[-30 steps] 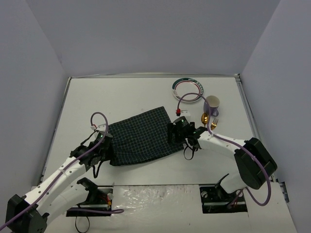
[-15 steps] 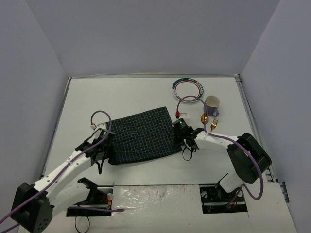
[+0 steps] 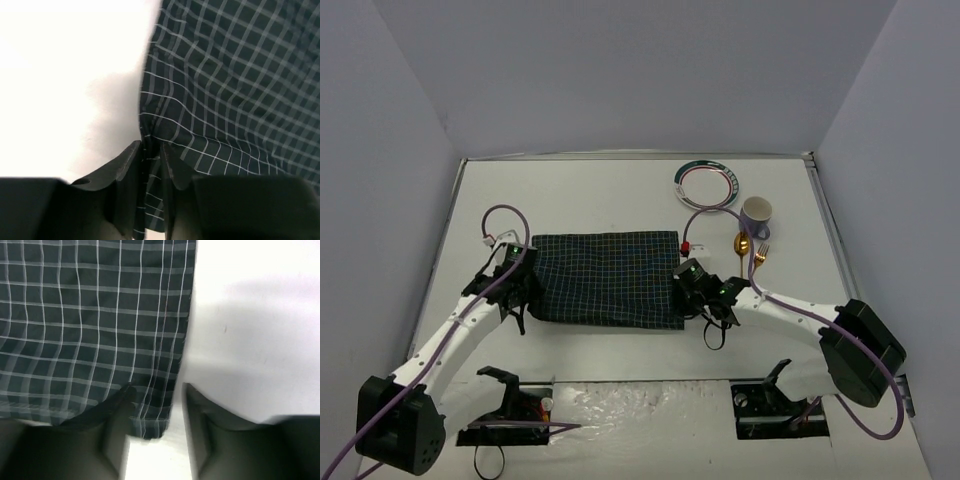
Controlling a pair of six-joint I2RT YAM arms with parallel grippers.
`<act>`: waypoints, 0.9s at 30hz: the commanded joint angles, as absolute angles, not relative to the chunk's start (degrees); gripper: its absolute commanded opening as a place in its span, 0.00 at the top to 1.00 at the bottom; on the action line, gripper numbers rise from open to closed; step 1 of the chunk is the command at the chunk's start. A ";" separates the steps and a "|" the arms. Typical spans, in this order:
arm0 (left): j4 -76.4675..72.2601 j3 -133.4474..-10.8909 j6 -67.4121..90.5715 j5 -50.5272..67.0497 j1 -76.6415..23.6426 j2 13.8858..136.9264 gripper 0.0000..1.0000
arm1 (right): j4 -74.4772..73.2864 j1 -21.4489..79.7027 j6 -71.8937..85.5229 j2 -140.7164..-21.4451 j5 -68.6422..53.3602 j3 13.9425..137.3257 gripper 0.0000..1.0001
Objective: Set the dinner table for one person
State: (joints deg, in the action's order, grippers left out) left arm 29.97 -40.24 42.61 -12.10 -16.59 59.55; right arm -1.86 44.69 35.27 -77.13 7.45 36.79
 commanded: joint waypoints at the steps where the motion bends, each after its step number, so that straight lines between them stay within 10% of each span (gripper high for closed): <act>1: 35.08 -37.43 44.70 -15.94 -15.02 53.42 0.60 | -3.44 44.90 35.92 -75.15 10.35 37.42 0.45; 4: 37.14 -40.83 42.56 -17.77 -14.50 50.65 0.35 | -3.69 43.99 32.79 -75.52 10.09 41.23 0.32; 9: 34.44 -52.18 35.03 -14.14 -14.52 56.24 0.26 | -3.44 40.54 25.26 -80.96 8.46 49.39 0.29; 27: 20.22 -57.12 41.85 -7.48 -17.38 94.58 0.50 | 2.79 37.12 20.21 -99.45 2.73 54.80 0.52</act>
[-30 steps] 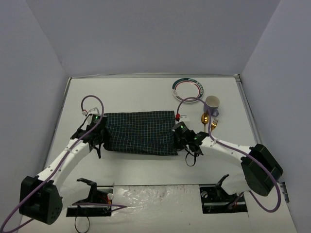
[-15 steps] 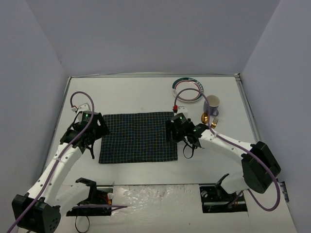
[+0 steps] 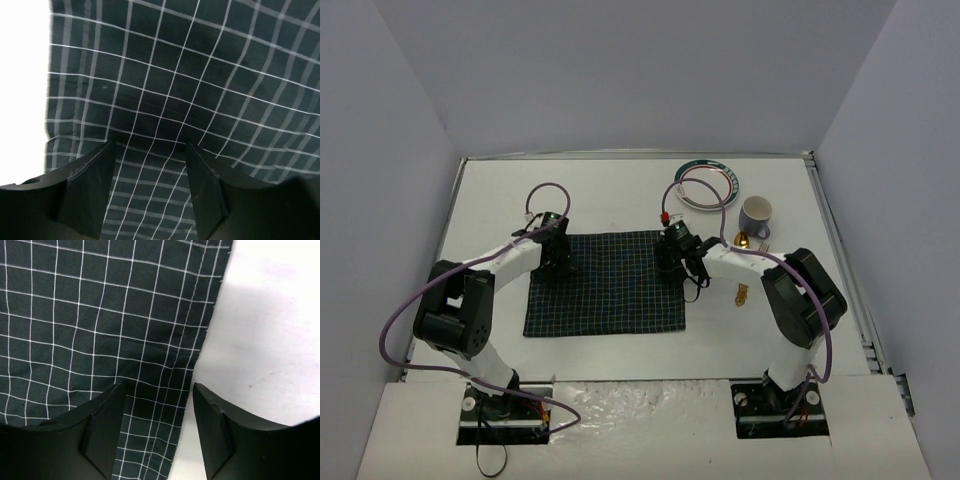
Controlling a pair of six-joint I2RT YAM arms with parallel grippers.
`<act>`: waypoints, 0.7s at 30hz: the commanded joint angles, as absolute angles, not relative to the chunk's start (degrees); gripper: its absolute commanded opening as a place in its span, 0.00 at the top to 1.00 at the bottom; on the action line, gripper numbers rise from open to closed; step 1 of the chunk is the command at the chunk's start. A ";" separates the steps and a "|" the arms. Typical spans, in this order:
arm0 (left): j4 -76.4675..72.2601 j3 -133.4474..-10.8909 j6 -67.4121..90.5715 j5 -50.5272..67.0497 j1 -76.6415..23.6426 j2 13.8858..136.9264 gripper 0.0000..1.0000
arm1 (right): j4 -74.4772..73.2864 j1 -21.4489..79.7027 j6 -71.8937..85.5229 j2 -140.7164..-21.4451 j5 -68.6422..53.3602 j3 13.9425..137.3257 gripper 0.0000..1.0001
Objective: Set the dinner table for one person
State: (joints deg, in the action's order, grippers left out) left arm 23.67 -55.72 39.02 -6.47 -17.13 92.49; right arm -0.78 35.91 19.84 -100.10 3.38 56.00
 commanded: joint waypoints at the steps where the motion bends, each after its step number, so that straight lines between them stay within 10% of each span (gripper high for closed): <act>1: 20.58 -56.97 42.16 -8.37 -17.29 95.78 0.52 | 3.07 37.52 20.58 -99.63 2.73 54.25 0.55; 21: 30.67 -53.95 39.81 -14.83 -0.42 96.90 0.68 | 6.66 46.10 26.57 -106.37 -1.45 59.06 0.76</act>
State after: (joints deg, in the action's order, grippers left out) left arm 23.64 -57.76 41.37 -9.43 -4.38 97.34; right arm 7.94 44.96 25.33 -103.13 2.04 56.11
